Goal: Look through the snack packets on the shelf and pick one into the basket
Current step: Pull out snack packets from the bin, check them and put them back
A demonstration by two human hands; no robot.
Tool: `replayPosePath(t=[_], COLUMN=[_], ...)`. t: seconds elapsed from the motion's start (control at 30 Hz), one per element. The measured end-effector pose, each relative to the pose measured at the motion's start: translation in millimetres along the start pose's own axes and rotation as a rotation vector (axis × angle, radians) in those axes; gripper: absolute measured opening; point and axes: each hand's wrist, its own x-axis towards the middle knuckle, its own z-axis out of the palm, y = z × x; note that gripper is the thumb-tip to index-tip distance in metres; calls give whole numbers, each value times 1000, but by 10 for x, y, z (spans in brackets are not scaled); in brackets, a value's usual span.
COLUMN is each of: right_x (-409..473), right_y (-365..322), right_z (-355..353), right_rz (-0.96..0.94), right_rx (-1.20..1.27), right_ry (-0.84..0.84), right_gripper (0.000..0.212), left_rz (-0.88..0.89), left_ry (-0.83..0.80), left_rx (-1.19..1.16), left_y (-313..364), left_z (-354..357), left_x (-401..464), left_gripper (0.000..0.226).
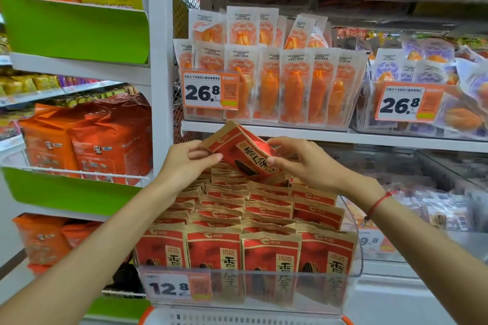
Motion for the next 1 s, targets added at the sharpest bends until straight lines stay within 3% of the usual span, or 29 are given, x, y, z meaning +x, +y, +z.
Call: replayPosePath(t=[0.23, 0.33, 0.47, 0.53, 0.63, 0.77, 0.9, 1.0], right_x=[-18, -22, -45, -41, -54, -77, -65, -6], right_y=[89, 82, 41, 115, 218, 195, 97, 58], right_z=[19, -53, -121, -92, -28, -46, -63, -9], right_rz=[90, 72, 41, 64, 146, 180, 64, 24], right_rx=[15, 130, 263, 136, -54, -187, -305, -405], right_ry=[-2, 109, 307, 320, 206, 121, 177, 153], right_gripper=[38, 46, 24, 16, 9, 11, 14, 15], left_rz=[83, 138, 188, 192, 179, 296, 483, 536], left_ry=[-27, -39, -62, -78, -137, -78, -2, -50], left_rx=[38, 110, 267, 349, 493, 520, 813, 970], left_y=[111, 207, 253, 236, 156, 118, 182, 180], left_z=[68, 155, 264, 326, 427, 465, 482, 467], left_x=[54, 97, 162, 171, 143, 75, 49, 96], left_gripper=[7, 6, 4, 16, 32, 31, 28, 28])
